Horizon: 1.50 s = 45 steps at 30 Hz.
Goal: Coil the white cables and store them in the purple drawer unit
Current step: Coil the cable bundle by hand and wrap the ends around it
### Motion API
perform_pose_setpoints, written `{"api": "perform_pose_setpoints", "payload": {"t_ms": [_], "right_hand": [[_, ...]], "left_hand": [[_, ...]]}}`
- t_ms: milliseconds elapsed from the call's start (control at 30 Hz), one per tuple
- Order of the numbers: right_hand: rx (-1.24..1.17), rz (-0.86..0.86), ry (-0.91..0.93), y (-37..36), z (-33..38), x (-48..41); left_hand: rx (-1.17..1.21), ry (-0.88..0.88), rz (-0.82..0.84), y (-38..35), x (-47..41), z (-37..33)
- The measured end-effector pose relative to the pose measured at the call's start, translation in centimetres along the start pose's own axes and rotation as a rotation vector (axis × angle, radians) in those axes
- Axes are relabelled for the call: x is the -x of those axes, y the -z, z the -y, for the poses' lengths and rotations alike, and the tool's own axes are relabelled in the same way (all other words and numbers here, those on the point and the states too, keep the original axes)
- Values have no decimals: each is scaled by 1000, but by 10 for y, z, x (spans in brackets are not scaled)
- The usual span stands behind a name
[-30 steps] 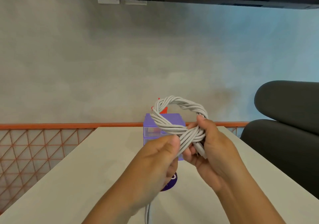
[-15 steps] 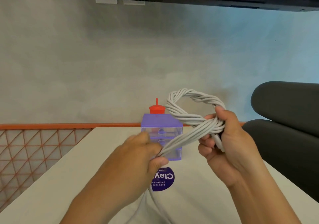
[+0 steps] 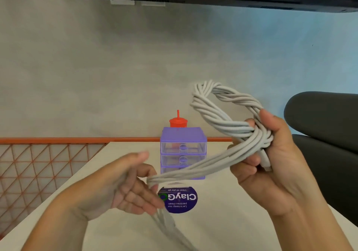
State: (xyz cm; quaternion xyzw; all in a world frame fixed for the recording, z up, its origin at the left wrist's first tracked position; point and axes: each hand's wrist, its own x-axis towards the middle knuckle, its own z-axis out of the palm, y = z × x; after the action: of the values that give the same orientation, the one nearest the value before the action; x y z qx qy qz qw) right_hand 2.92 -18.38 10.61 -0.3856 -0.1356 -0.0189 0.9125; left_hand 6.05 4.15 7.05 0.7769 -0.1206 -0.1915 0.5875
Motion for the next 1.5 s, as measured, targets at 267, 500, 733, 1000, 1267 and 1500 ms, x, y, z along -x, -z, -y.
{"api": "perform_pose_setpoints", "payload": {"t_ms": [267,500,733,1000,1267,1500], "right_hand": [[243,142,-116,-16,-39,8],[346,115,-265,-18,-79,3],[289,16,-139,2,-55,-17],[281,-99,-30,41,-28,-39],[284,-215,-35,72,-22,-49],[341,6,34,83,-22,-50]], "left_hand": [[-365,357,-152,0,-23,15],[-420,520,-156,10,-54,71],[-271,421,-597,15,-85,103],[1213,-39,-743,57,-57,80],[1463,-310,-697,68,-35,73],[1197,-408,-740,67,-16,56]]}}
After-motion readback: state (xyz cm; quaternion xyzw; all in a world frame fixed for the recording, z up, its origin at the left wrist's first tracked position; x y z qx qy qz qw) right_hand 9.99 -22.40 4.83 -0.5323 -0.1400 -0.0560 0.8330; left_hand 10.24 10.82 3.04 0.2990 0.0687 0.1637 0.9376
